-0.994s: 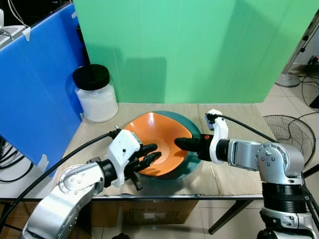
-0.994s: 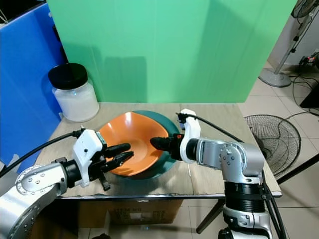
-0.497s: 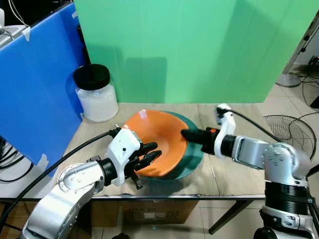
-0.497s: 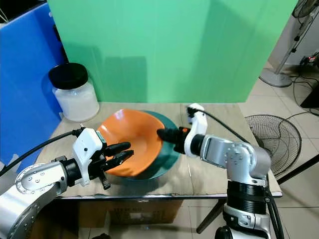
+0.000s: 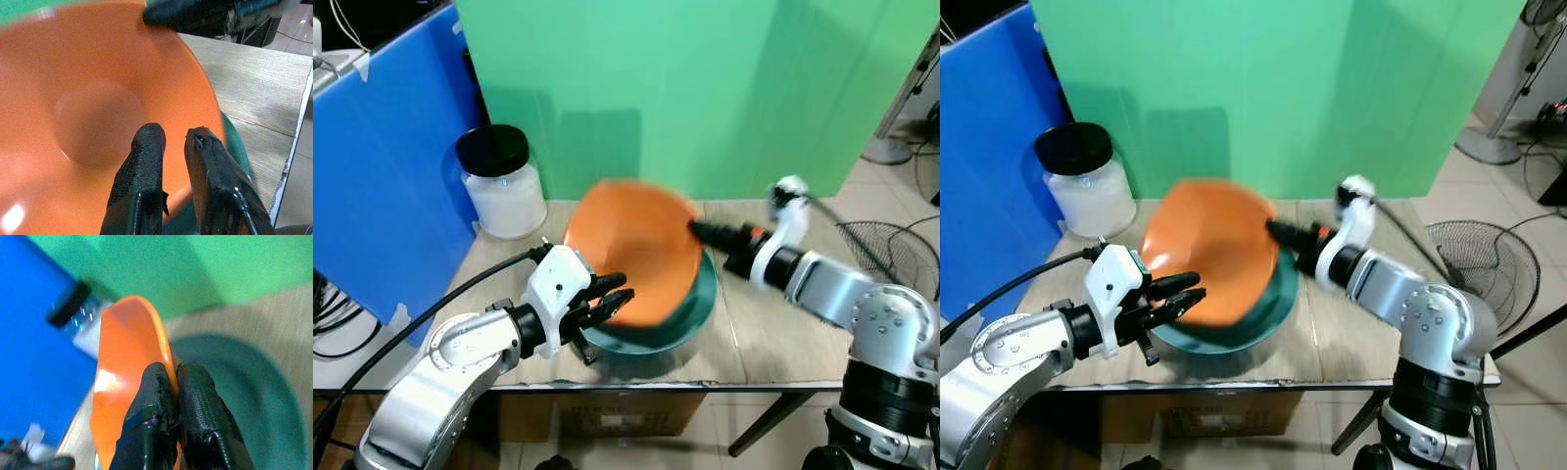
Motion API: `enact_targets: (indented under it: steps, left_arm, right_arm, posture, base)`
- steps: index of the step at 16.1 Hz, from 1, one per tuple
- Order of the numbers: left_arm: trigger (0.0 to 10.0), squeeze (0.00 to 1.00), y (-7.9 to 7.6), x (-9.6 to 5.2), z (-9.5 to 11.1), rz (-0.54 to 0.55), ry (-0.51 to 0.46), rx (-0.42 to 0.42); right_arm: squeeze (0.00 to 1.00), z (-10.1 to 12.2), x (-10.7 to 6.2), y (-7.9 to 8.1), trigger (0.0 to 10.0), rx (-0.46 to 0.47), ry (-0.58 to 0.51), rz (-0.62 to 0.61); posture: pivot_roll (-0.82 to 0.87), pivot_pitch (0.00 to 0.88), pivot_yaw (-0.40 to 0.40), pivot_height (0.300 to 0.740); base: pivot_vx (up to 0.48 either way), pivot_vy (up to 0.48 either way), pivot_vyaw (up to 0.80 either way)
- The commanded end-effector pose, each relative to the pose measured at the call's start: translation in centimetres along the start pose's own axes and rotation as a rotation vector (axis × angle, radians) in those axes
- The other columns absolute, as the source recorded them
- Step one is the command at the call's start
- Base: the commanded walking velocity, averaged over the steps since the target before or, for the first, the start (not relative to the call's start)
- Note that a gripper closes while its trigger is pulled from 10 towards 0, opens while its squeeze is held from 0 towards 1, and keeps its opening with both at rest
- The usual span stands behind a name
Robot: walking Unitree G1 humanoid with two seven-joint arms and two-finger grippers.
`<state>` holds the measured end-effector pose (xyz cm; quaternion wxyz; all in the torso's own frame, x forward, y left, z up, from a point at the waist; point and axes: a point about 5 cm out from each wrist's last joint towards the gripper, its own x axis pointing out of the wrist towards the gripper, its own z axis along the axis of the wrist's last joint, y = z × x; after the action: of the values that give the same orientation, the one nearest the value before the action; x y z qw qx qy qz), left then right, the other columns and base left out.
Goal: Setting the table
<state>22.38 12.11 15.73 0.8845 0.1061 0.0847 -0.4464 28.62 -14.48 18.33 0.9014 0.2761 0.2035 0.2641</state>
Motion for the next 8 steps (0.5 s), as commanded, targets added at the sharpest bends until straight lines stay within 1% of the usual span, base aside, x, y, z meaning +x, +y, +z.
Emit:
enact_targets:
  steps: [1,2,4,5,6,7,8]
  left_arm:
    - [10.0,0.0,-0.1,0.0,0.3,-0.012,-0.016,0.004]
    - [10.0,0.0,-0.1,0.1,0.3,-0.011,-0.014,0.008]
    - [10.0,0.0,0.2,0.1,0.2,0.018,-0.008,0.02]
    - [10.0,0.0,0.4,0.2,0.1,0.027,0.0,0.023]
    - [10.0,0.0,0.5,0.2,0.1,0.032,0.004,0.025]
    - [10.0,0.0,0.4,0.2,0.1,0.033,0.003,0.024]
    - [10.0,0.0,0.4,0.2,0.1,0.034,0.003,0.024]
  right_arm:
    - [0.0,0.6,-0.4,0.5,0.0,-0.037,-0.076,0.008]
    - [0.0,0.1,-0.4,0.3,0.0,-0.054,-0.062,-0.013]
    - [0.0,-1.7,0.1,-0.5,0.0,-0.083,0.044,-0.084]
    - [0.0,-2.5,0.4,-0.9,8.7,-0.074,0.101,-0.108]
    - [0.0,-3.4,0.8,-1.5,10.0,-0.051,0.159,-0.145]
    - [0.0,-4.1,1.1,-1.6,10.0,-0.01,0.191,-0.136]
    - [0.0,-4.3,1.2,-1.7,10.0,0.014,0.197,-0.134]
  posture:
    - [0.11,0.0,0.022,0.74]
    - [0.11,0.0,0.023,0.74]
    - [0.11,0.0,0.02,0.74]
    - [0.11,0.0,0.019,0.74]
    - [0.11,0.0,0.017,0.74]
    - [0.12,0.0,0.007,0.74]
    - [0.12,0.0,0.007,0.74]
  base:
    - [0.0,0.0,0.0]
    - [0.0,0.0,0.0]
    - [0.0,0.0,0.0]
    - [0.0,0.0,0.0]
    - [0.0,0.0,0.0]
    - [0.0,0.0,0.0]
    - [0.0,0.0,0.0]
